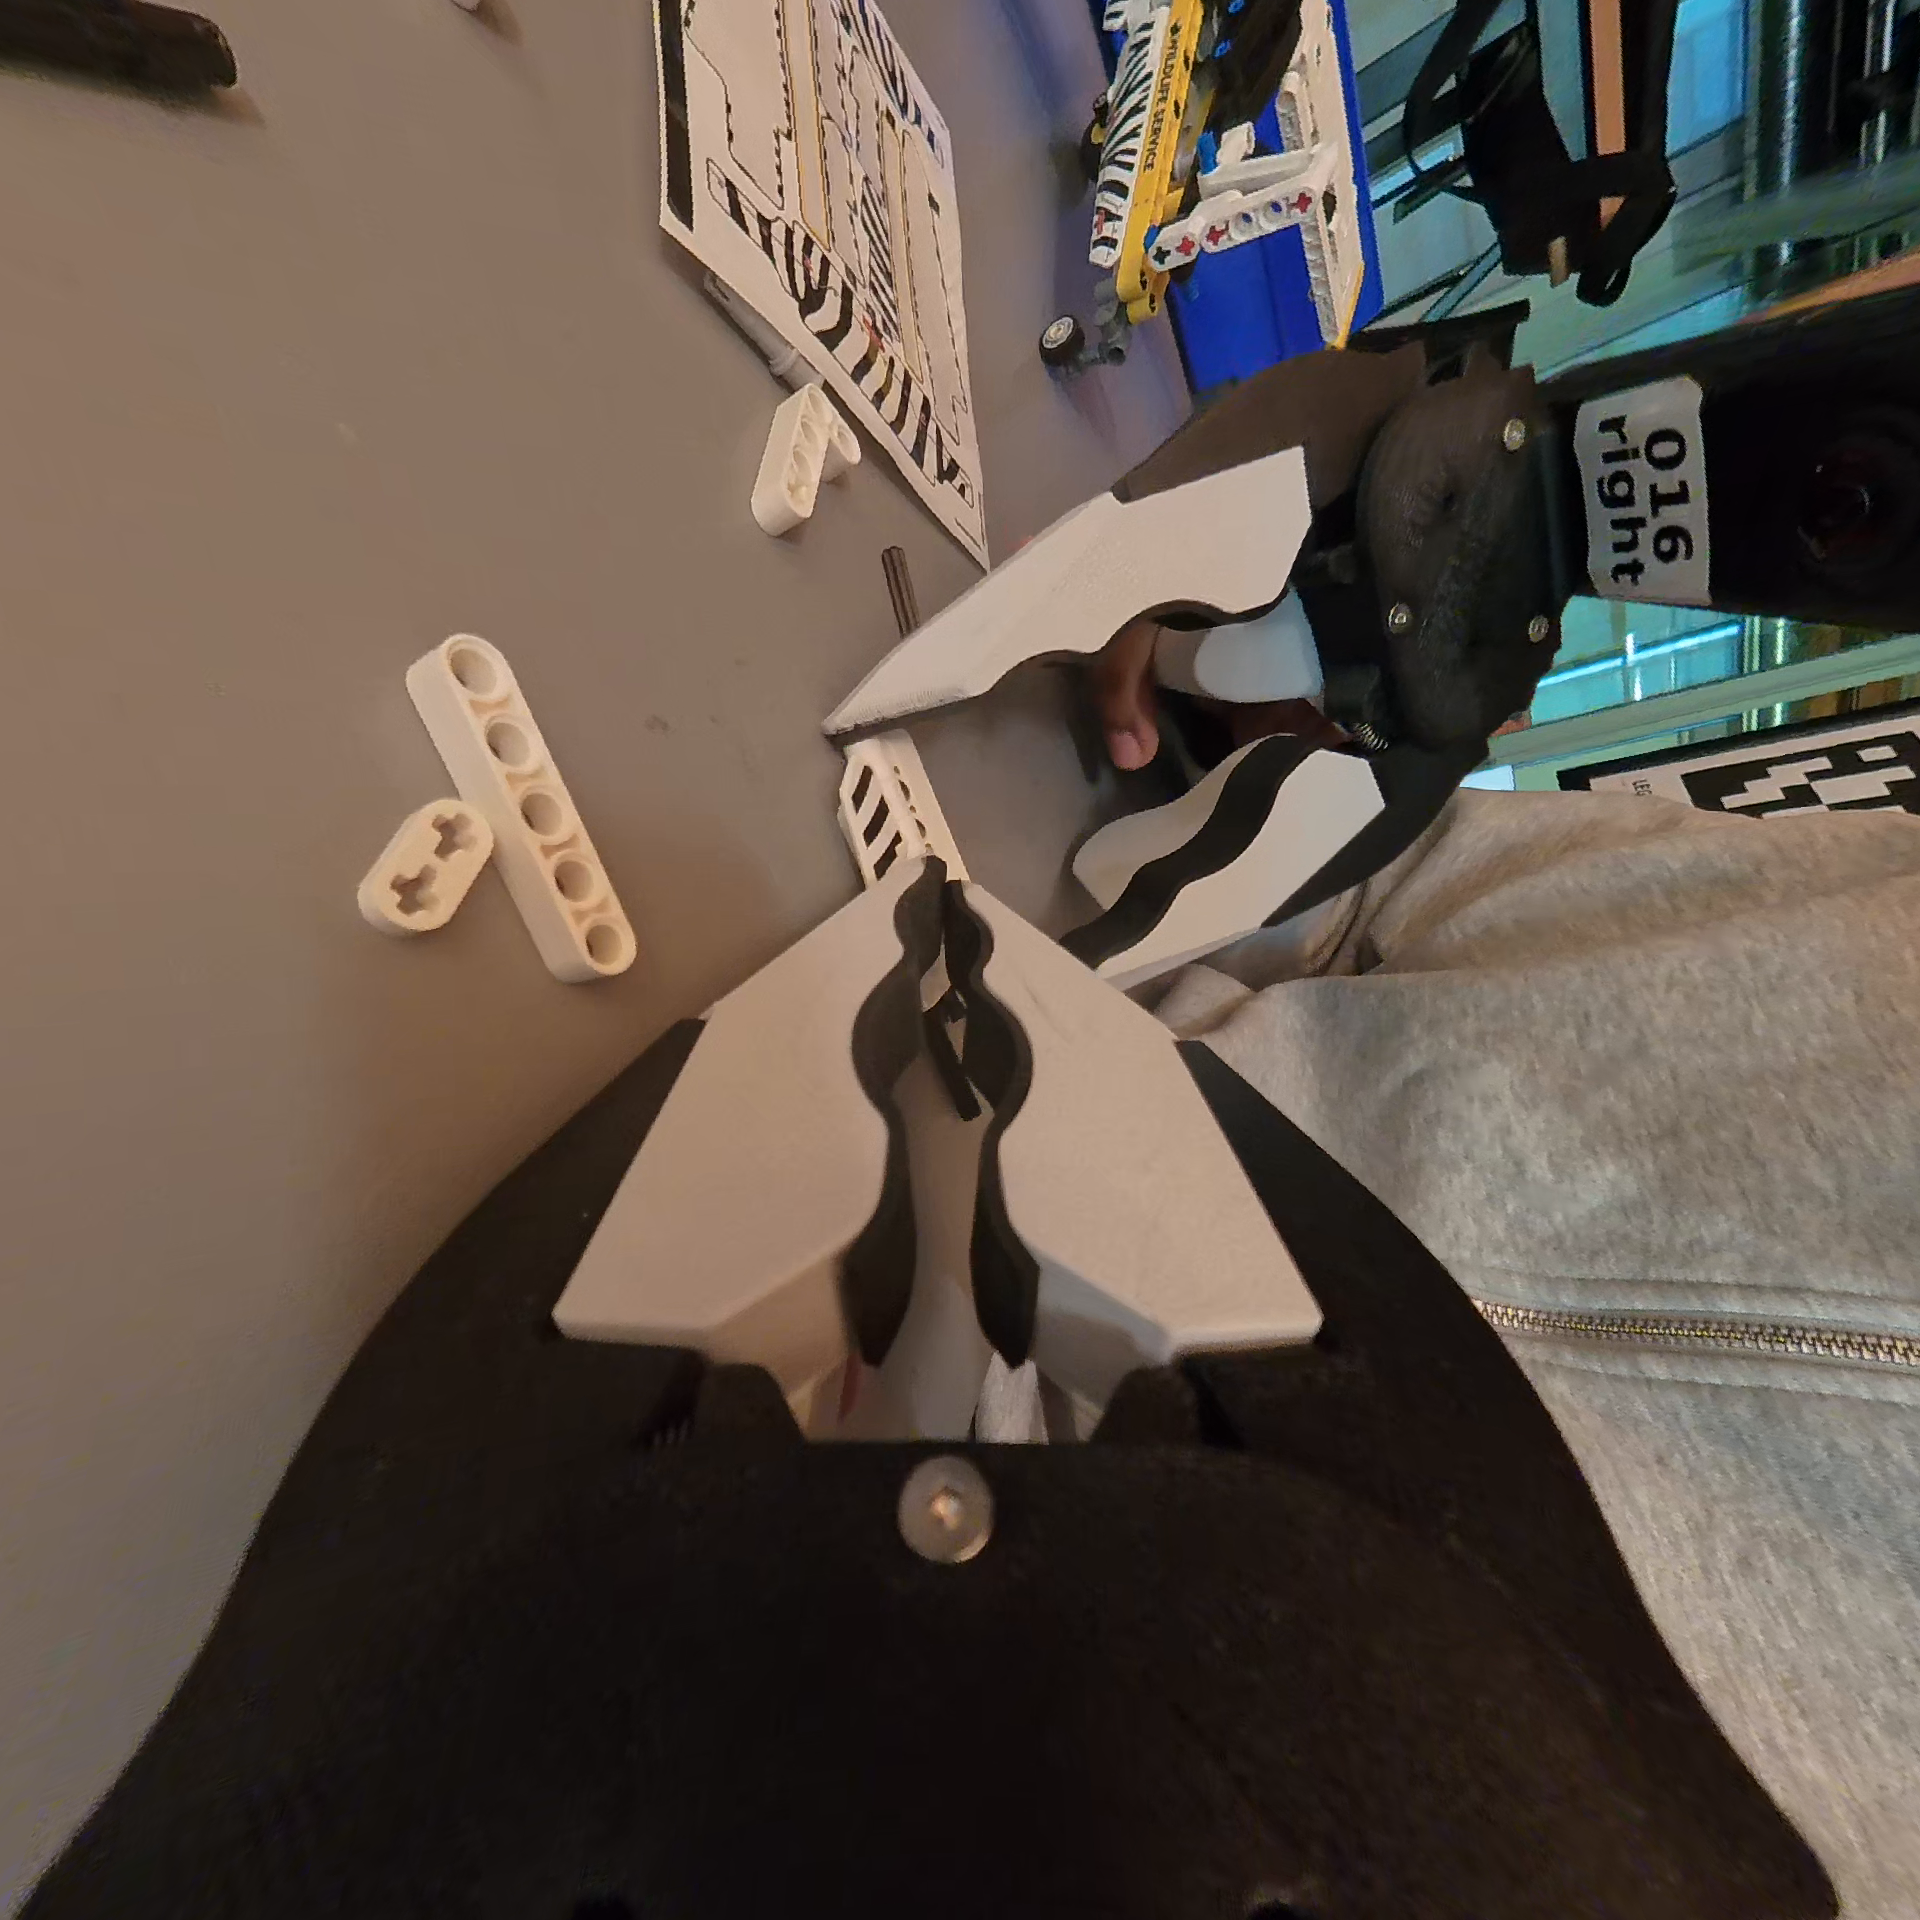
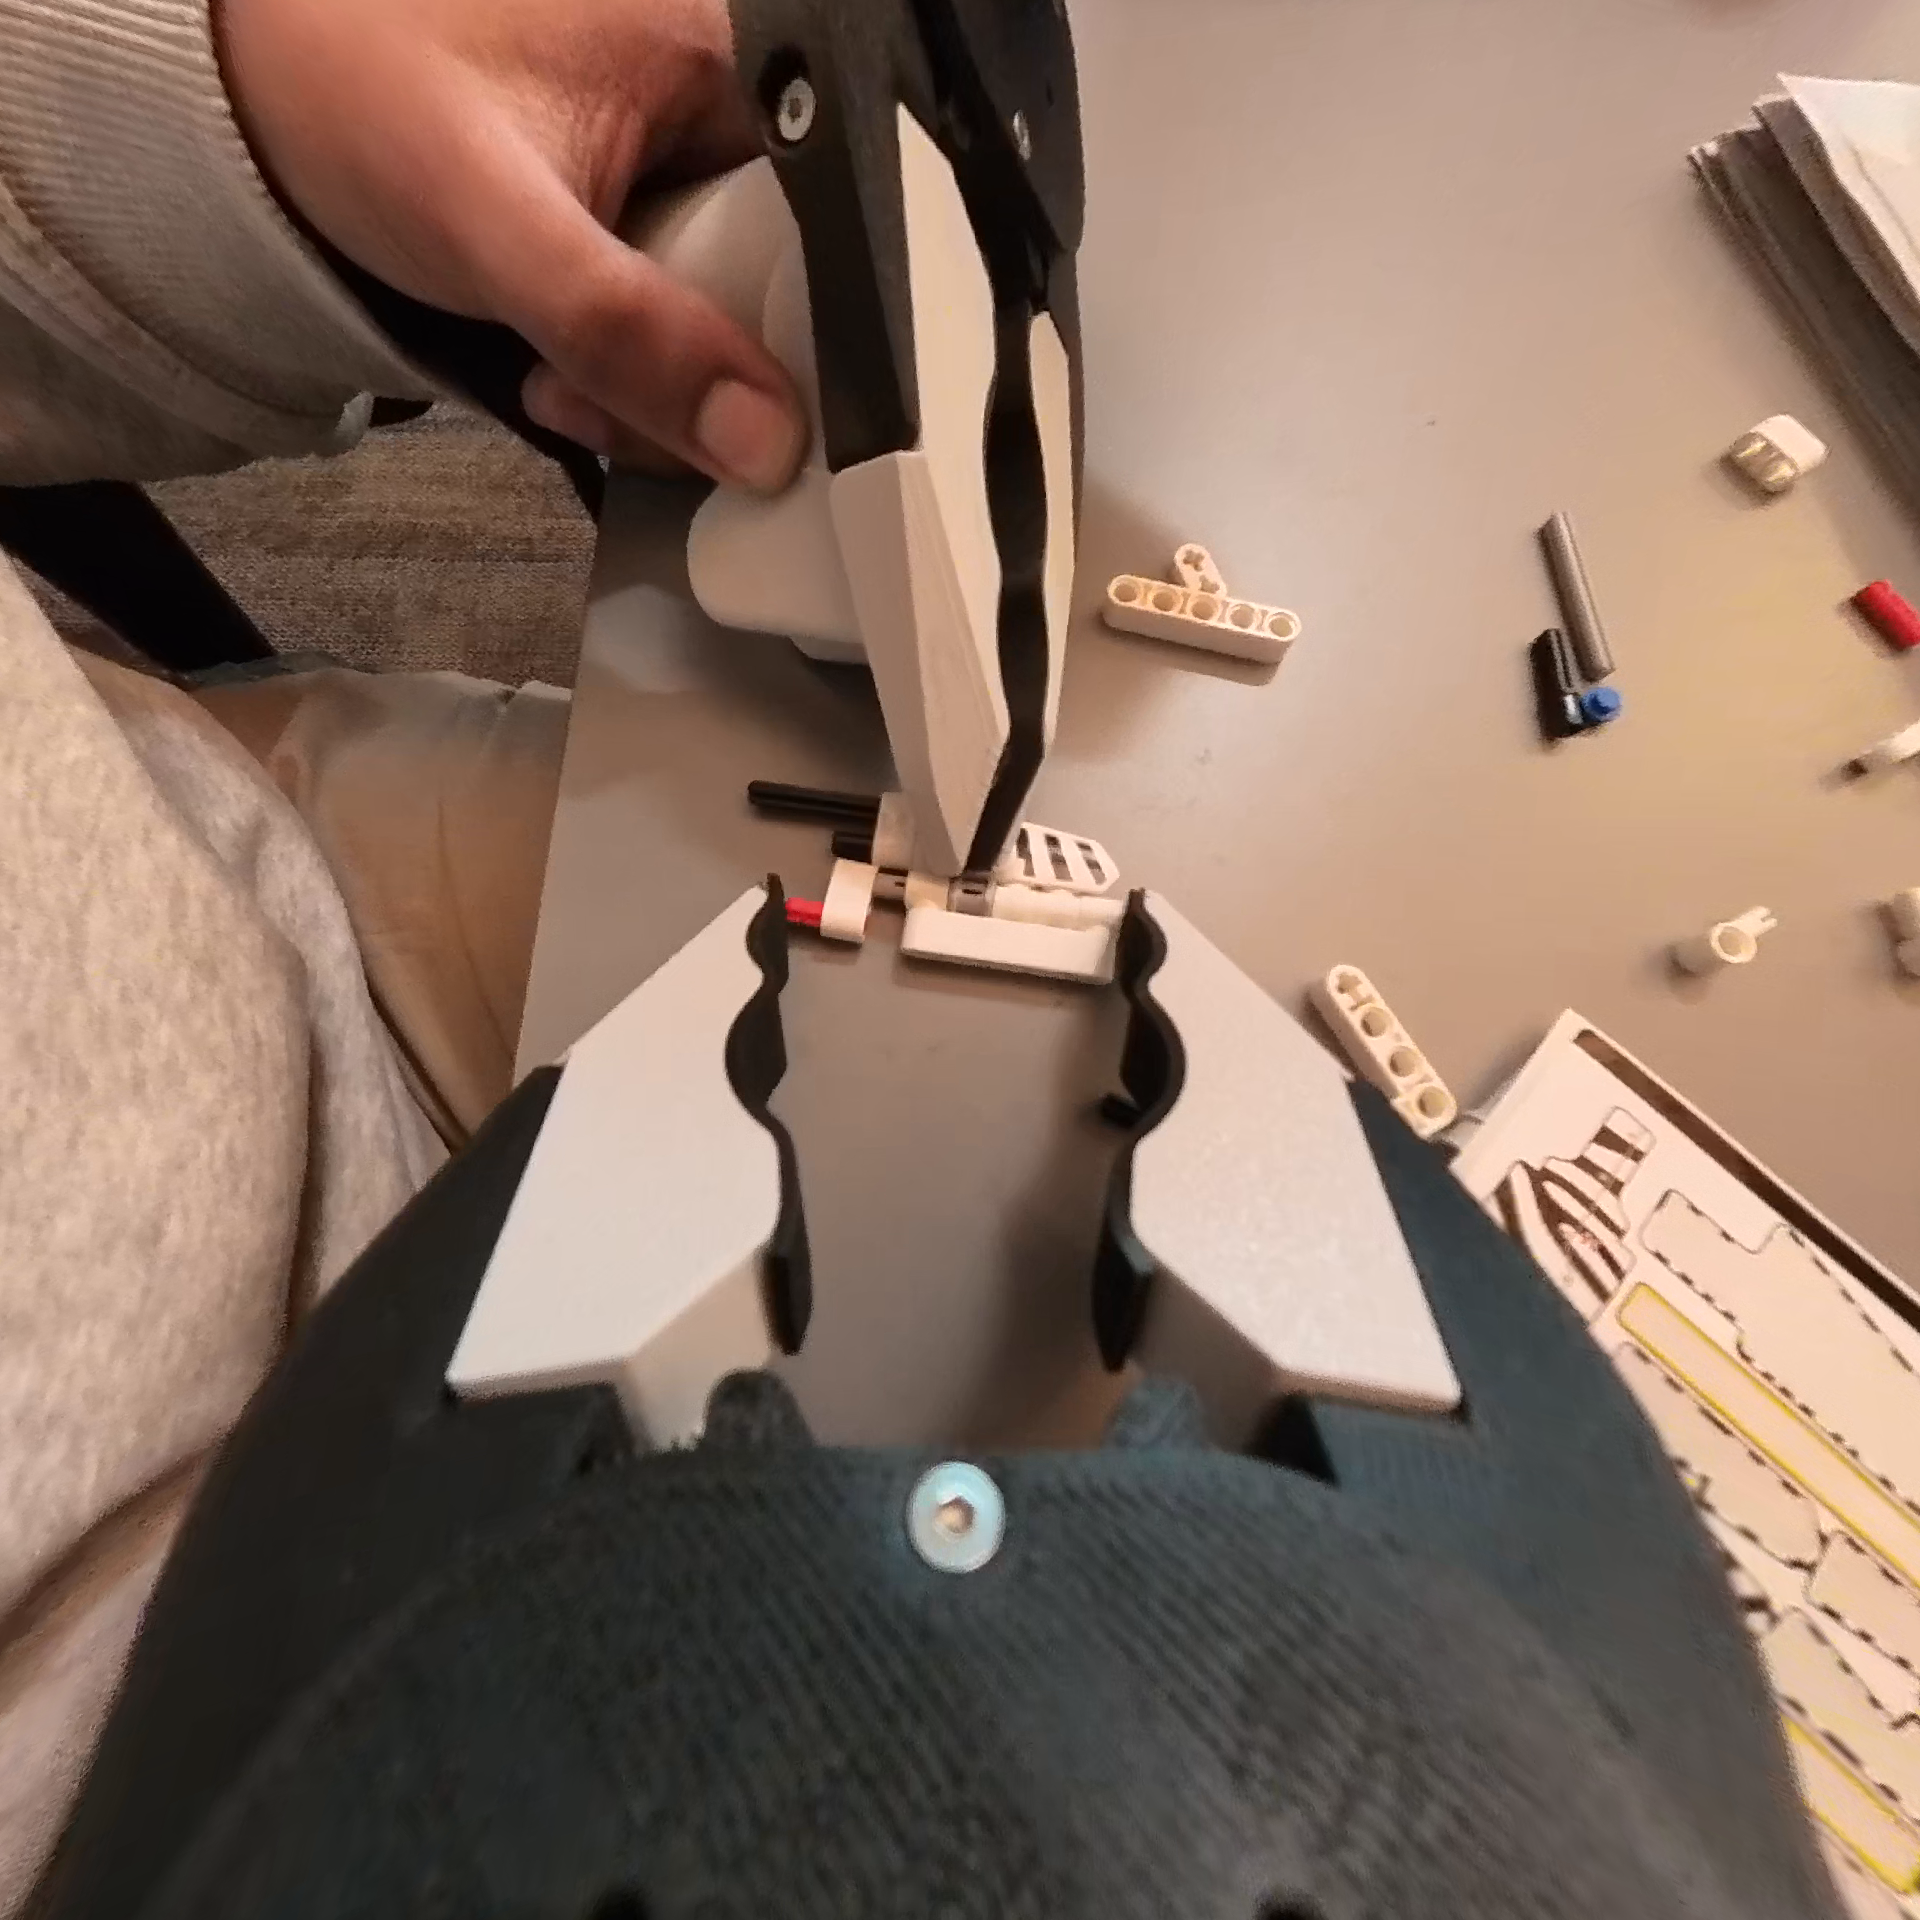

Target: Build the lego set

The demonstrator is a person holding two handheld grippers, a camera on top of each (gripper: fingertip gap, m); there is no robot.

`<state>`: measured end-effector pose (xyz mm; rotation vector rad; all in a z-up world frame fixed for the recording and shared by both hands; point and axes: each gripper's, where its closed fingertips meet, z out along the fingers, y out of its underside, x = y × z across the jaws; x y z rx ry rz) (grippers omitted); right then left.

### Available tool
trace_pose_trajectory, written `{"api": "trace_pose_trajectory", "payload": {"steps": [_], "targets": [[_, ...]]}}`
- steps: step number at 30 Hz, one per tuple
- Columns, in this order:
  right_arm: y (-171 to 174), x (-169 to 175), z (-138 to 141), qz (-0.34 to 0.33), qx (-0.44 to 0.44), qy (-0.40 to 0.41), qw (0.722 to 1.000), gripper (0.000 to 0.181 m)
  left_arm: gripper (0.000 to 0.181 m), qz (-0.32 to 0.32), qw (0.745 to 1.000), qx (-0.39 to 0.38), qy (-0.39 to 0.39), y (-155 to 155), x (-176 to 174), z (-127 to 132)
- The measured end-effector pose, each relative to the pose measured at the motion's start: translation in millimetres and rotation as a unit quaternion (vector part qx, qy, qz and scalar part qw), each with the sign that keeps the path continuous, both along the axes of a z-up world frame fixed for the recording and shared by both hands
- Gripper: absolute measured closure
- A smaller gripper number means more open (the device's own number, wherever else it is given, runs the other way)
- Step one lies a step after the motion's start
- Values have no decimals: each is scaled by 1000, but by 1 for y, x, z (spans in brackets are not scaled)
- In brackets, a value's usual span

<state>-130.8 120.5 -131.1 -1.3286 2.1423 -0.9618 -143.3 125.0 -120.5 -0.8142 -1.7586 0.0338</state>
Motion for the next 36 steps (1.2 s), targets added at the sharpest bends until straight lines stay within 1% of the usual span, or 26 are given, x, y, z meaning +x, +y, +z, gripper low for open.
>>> {"api": "trace_pose_trajectory", "payload": {"steps": [19, 25, 27, 36], "targets": [[-3, 3, 0, -80, -3, 4, 997, 117, 181, -3, 1000, 10, 0, 2, 1, 0], [-3, 2, 0, -80, -5, 4, 997, 118, 181, -2, 1000, 10, 2, 1, 1, 1], [-2, 3, 0, -72, -8, 3, 997, 130, 181, -7, 1000, 17, 6, 2, 1, 2], [-2, 2, 0, -73, -9, 4, 997, 130, 181, -11, 999, 33, 10, 3, 1, 4]]}}
